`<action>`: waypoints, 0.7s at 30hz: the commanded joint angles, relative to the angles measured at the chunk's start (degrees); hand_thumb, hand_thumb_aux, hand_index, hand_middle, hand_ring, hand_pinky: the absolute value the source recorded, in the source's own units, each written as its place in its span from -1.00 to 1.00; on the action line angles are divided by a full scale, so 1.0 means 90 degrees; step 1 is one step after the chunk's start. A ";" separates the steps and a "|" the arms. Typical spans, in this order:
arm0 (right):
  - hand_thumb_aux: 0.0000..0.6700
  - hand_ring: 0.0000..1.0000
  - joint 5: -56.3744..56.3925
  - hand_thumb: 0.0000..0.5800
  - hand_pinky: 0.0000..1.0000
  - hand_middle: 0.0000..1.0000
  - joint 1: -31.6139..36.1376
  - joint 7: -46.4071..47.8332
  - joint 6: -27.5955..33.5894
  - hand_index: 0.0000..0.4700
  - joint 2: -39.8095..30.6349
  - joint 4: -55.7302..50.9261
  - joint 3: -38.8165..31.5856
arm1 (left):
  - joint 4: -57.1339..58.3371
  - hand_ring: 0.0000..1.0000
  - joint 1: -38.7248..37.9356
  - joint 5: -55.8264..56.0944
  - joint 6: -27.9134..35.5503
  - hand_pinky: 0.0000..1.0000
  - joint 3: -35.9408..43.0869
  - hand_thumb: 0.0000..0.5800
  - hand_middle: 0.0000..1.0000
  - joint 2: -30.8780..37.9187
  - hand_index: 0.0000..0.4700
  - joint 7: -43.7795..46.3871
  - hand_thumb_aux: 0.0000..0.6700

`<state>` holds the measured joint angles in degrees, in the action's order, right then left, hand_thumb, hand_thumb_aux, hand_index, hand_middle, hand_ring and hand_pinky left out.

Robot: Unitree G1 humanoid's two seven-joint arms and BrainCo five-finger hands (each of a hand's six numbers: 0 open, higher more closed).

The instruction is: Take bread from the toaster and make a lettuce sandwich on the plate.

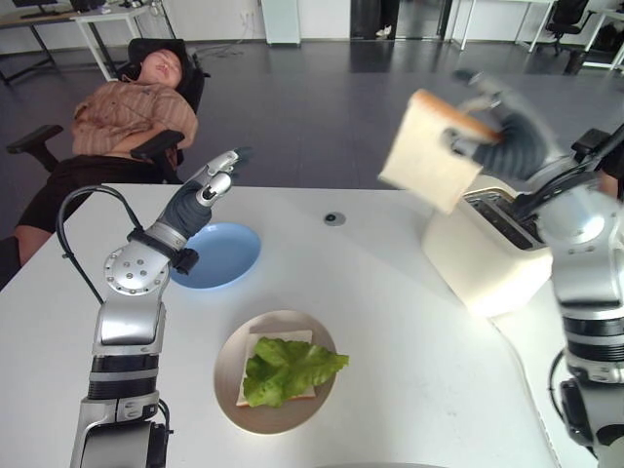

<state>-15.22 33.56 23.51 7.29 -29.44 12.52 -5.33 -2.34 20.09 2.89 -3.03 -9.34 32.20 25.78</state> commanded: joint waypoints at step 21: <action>1.00 -1.00 0.1001 1.00 -1.00 -1.00 -0.0966 0.1400 0.0976 1.00 0.2373 -0.1822 -0.3326 | -0.0245 -1.00 -0.0099 0.0005 0.0195 -1.00 -0.0065 -1.00 -1.00 0.0075 -1.00 -0.0037 -1.00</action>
<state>-5.27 24.09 36.29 17.17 -8.89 -1.72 -34.64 -4.07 19.96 2.93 -1.86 -9.67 32.42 25.51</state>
